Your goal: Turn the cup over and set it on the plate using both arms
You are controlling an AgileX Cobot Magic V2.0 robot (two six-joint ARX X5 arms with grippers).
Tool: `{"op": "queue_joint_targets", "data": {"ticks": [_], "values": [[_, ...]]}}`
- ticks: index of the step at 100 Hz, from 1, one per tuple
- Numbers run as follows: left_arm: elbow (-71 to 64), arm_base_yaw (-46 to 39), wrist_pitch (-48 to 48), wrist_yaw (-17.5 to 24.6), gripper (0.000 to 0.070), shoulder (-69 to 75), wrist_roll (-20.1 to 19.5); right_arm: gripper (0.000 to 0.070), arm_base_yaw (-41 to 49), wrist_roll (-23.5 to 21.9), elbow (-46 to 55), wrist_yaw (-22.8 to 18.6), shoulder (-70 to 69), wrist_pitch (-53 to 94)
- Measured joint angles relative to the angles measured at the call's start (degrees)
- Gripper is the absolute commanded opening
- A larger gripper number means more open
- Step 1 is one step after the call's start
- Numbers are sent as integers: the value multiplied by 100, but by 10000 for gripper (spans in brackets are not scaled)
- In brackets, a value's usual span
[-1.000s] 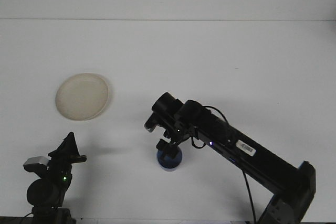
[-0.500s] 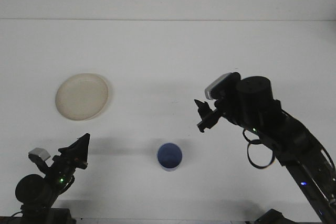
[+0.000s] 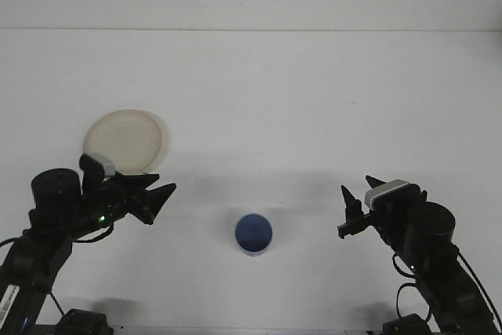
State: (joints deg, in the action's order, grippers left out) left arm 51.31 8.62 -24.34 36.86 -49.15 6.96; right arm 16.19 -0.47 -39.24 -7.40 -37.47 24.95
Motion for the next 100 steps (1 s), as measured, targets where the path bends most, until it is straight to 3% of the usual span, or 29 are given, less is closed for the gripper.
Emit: {"op": "queue_joint_targets", "data": {"ticks": [18,43,69,100], "values": [[949,732,-807,-74,435,-1047,-555,368,-52,-24,280,-11,74,0],[1891,1904,-1969,-1174,476,-2409,-1075,368,-52,-42,282,-13,74,-72],[2065,2798,-1895,-1456,476,-3320,-1200,368,-52,-42,282,-13,74,-81],[2065,3287,-1353,-1869,476,-3950,-1198,368,-52,-42,282,-15,74,-83]]}}
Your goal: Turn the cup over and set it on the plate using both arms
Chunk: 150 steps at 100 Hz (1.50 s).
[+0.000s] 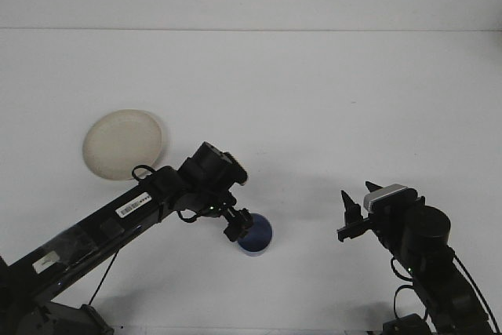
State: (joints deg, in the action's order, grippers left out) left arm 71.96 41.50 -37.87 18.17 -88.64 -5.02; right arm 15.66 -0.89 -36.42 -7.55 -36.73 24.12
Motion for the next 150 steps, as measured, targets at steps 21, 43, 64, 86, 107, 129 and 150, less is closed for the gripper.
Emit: {"op": "queue_joint_targets", "data": {"ticks": [21,43,64,86,107,129,150], "values": [[0,229,33,-166,453,-433,2,368,0,0,0,2,0,2],[0,393,37,-590,71,-601,0,368,0,0,0,2,0,2],[4,433,-7,-608,15,-601,2,368,0,0,0,2,0,0],[761,201,-634,-612,14,-629,2,368,-2,0,0,2,0,2],[1902,-597,-1338,-658,14,-608,-68,368,0,0,0,2,0,2],[2605,-2009,-1884,-1073,15,-372,-199,368,0,0,0,4,0,0],[2610,-3521,-2105,-1093,14,-321,-216,368,0,0,0,4,0,2]]}}
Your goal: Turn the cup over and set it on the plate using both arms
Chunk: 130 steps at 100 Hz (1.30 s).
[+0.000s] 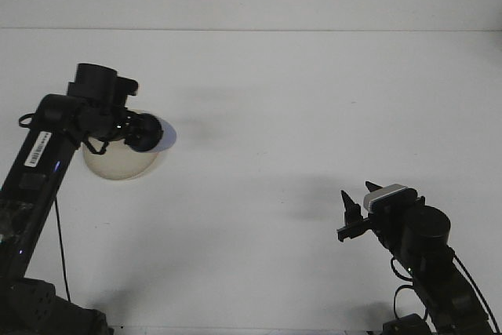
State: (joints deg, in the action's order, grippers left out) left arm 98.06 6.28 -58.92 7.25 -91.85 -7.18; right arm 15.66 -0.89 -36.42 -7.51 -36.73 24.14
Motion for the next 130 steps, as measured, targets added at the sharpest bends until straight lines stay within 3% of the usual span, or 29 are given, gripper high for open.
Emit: {"op": "queue_joint_targets", "data": {"ticks": [35,97,103,116,130], "values": [[-66,-1342,22,-7,14,-284,2,368,-2,0,0,0,0,0],[-90,-1668,278,-7,21,-1578,-4,368,-2,0,0,0,0,4],[-94,-1668,332,-7,94,-1600,-9,368,-2,0,0,0,0,4],[-94,-1668,490,-4,420,-1600,-24,368,-2,0,0,0,0,4],[-59,-1694,444,-2,455,-1600,28,368,-2,0,0,0,0,4]]}}
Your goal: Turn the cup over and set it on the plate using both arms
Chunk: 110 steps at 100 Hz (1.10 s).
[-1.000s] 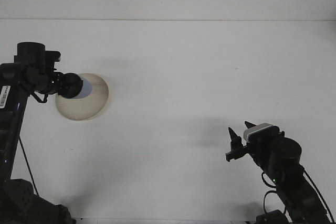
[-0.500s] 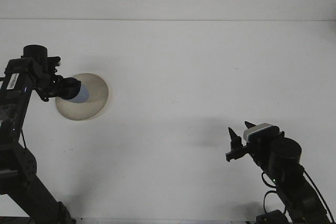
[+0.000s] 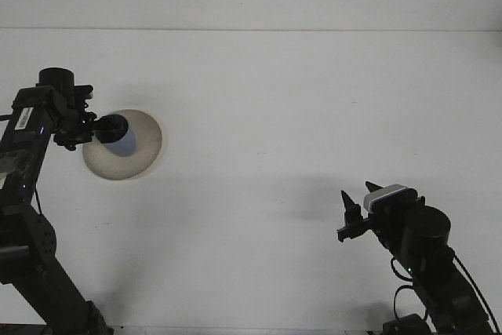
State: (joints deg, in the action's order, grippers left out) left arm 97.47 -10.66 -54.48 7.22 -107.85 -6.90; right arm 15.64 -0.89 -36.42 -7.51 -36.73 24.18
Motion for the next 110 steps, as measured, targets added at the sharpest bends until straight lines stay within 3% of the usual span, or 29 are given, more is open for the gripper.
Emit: {"op": "queue_joint_targets", "data": {"ticks": [19,47,61,69,73,81,85,110], "values": [[529,-98,-238,13,455,299,79,368,0,0,0,0,0,2],[809,-238,-203,195,443,2304,240,367,0,0,0,280,0,-20],[743,-175,-527,258,258,3091,323,348,-87,-2,2,321,66,-538],[463,-39,-391,372,88,3589,321,307,-181,-2,2,398,184,-857],[219,42,-184,389,0,3875,310,264,-243,-2,2,479,238,-933],[-490,92,393,455,15,4507,238,116,-374,0,17,643,348,-1019],[-949,94,774,455,15,4843,199,2,-437,-2,63,684,420,-1088],[-4833,94,3891,452,15,6813,140,0,-754,0,557,894,925,-1718]]}}
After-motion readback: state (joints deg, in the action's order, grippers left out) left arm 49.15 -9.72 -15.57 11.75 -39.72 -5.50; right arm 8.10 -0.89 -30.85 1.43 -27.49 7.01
